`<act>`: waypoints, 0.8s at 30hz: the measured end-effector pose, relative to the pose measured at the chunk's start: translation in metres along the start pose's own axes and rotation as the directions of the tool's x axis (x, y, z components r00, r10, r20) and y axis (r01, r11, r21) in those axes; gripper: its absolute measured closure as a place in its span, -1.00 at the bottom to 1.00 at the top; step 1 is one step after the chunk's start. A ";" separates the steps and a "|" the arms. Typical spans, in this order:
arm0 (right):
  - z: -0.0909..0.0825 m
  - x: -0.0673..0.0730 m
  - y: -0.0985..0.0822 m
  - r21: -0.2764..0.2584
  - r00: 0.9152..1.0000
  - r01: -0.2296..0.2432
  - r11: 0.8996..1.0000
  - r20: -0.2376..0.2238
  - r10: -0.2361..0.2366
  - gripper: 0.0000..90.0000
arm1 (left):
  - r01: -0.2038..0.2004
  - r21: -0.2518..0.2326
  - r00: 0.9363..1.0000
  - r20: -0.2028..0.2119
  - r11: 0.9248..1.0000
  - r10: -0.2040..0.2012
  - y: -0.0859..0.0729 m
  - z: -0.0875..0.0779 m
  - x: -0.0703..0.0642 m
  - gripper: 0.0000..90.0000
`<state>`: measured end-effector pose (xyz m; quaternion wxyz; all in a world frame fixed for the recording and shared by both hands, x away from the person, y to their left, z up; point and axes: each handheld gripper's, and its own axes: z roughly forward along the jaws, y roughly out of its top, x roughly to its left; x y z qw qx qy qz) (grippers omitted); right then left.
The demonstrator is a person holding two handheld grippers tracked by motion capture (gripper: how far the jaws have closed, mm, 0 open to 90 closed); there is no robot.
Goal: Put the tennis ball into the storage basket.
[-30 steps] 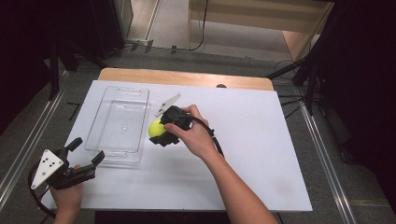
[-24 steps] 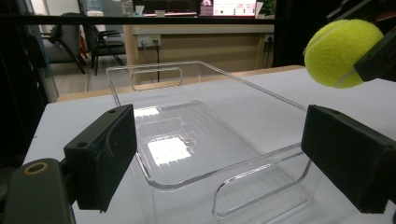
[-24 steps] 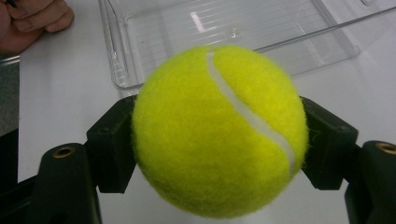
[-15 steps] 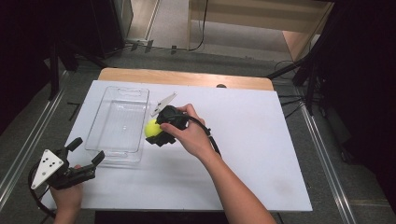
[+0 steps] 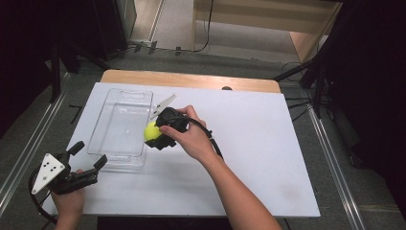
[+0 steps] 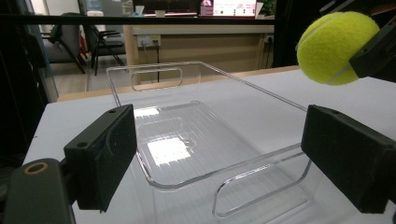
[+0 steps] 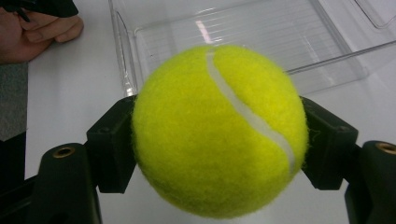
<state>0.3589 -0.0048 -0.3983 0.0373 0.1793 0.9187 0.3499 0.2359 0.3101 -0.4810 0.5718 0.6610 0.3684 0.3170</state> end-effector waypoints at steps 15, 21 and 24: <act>0.005 0.004 0.014 -0.003 0.999 0.032 0.999 -0.011 -0.032 -0.48 | 0.000 0.001 1.000 0.000 1.000 0.000 0.000 0.000 0.000 -0.75; 0.006 0.005 0.018 0.002 1.000 0.026 1.000 -0.013 -0.026 -0.48 | 0.000 0.001 1.000 0.000 1.000 0.000 0.000 0.000 0.000 -0.75; 0.007 0.006 0.020 -0.001 0.999 0.030 1.000 -0.016 -0.030 -0.48 | 0.000 0.002 1.000 0.001 1.000 0.000 0.000 0.000 0.000 -0.75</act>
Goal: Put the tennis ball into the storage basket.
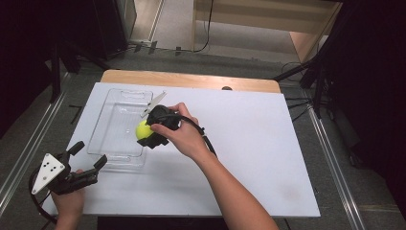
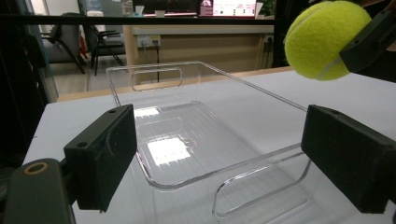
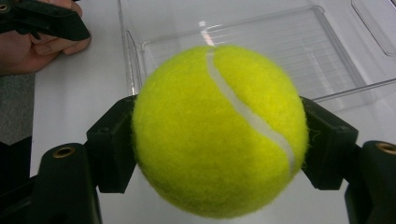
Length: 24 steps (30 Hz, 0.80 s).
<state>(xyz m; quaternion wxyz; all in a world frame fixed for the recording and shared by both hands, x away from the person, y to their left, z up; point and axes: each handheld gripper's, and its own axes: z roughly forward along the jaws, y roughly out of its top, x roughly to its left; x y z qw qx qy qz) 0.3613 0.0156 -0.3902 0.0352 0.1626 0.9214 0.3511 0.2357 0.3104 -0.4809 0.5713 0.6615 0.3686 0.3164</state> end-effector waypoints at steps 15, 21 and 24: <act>0.006 0.001 0.012 0.002 1.000 0.029 1.000 -0.008 -0.029 -0.48 | 0.000 -0.001 1.000 -0.001 1.000 0.000 0.000 0.000 0.000 -0.75; 0.009 0.000 0.015 0.004 0.999 0.034 0.999 -0.009 -0.034 -0.48 | 0.000 -0.002 1.000 -0.001 1.000 0.000 0.000 0.000 0.000 -0.75; 0.010 0.001 0.017 0.009 0.999 0.031 0.999 -0.011 -0.031 -0.48 | 0.003 -0.002 1.000 -0.002 1.000 -0.003 0.000 0.000 0.000 -0.75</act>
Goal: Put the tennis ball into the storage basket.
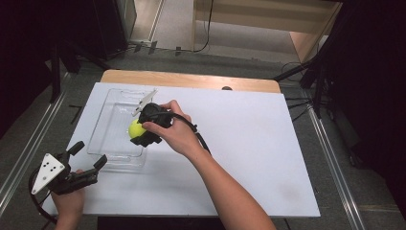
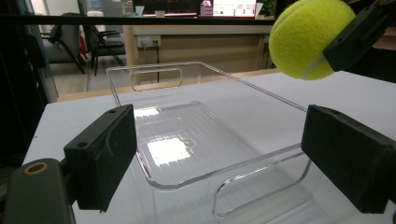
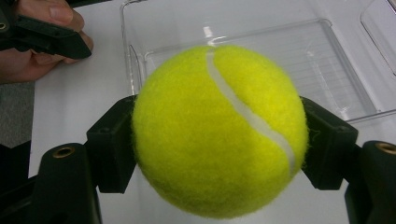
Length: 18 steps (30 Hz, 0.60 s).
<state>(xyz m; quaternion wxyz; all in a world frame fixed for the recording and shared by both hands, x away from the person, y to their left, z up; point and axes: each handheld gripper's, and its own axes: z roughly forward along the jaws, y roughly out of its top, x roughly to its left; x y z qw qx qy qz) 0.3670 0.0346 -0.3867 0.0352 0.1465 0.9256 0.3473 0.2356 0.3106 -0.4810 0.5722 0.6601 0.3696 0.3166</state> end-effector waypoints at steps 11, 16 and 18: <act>0.007 0.000 0.005 0.018 1.000 -0.002 1.000 -0.003 0.002 -0.48 | 0.002 -0.003 1.000 0.001 1.000 -0.002 0.000 0.000 0.000 -0.75; 0.013 0.001 0.007 0.020 1.000 -0.003 1.000 -0.010 0.003 -0.48 | 0.003 -0.005 1.000 0.002 1.000 -0.003 0.000 0.000 0.000 -0.75; 0.015 0.000 0.008 0.017 1.000 0.011 1.000 -0.008 -0.011 -0.48 | 0.003 -0.005 1.000 0.002 1.000 -0.003 0.000 0.000 0.000 -0.75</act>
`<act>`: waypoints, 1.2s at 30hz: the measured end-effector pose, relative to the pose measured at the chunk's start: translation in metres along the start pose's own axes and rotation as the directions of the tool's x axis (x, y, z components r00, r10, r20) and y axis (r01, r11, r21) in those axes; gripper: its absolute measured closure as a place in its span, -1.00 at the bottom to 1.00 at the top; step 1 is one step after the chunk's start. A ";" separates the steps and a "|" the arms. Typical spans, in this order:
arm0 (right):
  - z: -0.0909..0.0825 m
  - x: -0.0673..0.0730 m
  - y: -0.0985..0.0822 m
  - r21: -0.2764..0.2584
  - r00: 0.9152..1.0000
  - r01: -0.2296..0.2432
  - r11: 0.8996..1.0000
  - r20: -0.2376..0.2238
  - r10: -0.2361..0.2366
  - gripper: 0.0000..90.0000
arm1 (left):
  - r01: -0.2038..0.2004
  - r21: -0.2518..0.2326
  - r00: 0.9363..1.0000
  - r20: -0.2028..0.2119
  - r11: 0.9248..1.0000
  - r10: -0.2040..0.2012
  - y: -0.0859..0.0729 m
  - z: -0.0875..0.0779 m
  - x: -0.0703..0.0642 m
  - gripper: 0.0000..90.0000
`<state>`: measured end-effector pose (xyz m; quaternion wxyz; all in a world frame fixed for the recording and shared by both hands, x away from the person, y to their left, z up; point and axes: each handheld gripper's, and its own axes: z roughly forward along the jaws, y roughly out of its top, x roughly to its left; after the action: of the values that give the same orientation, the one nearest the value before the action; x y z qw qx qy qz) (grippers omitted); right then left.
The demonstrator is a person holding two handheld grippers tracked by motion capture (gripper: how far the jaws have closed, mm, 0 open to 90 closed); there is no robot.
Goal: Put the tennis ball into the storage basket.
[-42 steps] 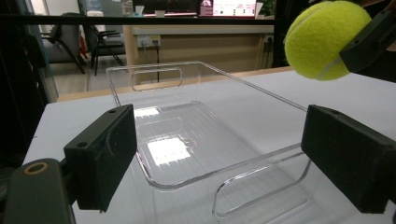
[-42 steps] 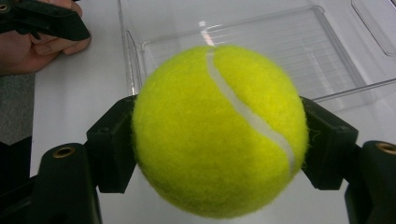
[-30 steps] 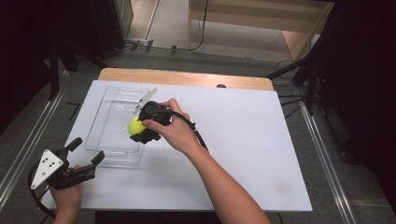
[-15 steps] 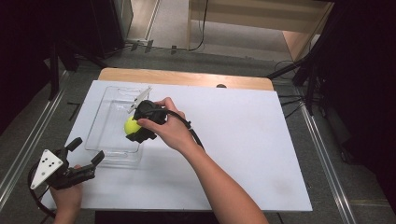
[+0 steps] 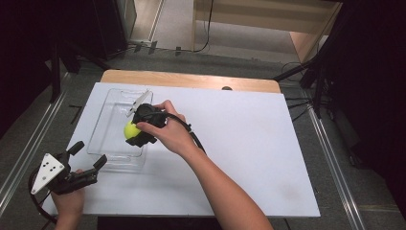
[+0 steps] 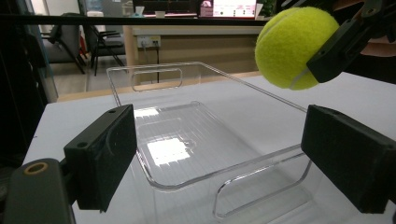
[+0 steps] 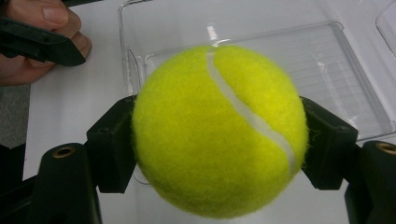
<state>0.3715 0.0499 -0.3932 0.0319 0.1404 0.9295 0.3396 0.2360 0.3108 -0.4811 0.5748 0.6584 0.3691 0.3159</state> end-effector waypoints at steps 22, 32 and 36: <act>0.024 0.003 0.002 0.055 1.000 0.002 0.998 -0.015 -0.001 -0.48 | -0.002 0.001 1.000 0.001 1.000 0.002 0.000 0.000 0.000 -0.75; 0.033 0.002 0.002 0.070 1.000 0.015 0.997 -0.021 -0.014 -0.48 | -0.002 0.000 1.000 0.002 1.000 0.002 0.000 0.000 0.000 -0.75; 0.036 0.003 0.002 0.080 1.000 0.004 0.997 -0.019 -0.002 -0.48 | -0.002 0.000 1.000 0.002 1.000 0.002 0.000 0.000 0.001 -0.75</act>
<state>0.3744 0.0743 -0.4197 0.0180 0.1369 0.9428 0.3035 0.2359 0.3115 -0.4810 0.5749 0.6592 0.3677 0.3158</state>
